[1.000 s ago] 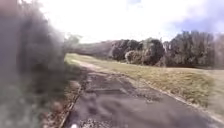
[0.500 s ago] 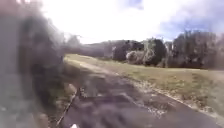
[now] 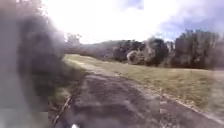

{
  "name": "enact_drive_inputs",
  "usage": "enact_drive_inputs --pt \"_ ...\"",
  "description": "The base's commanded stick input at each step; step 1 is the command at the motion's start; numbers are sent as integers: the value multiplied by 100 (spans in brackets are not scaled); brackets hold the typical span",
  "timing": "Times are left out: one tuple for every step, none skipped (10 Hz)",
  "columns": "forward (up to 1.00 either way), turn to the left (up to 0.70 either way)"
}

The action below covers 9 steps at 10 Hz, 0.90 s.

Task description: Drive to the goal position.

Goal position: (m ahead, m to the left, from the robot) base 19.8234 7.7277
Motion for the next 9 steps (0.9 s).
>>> enact_drive_inputs --pt "70 0" --pt "70 0" --pt "70 0" --pt "70 0" --pt "70 0" --pt "70 0" --pt "70 0" --pt "70 0" --pt "70 2"
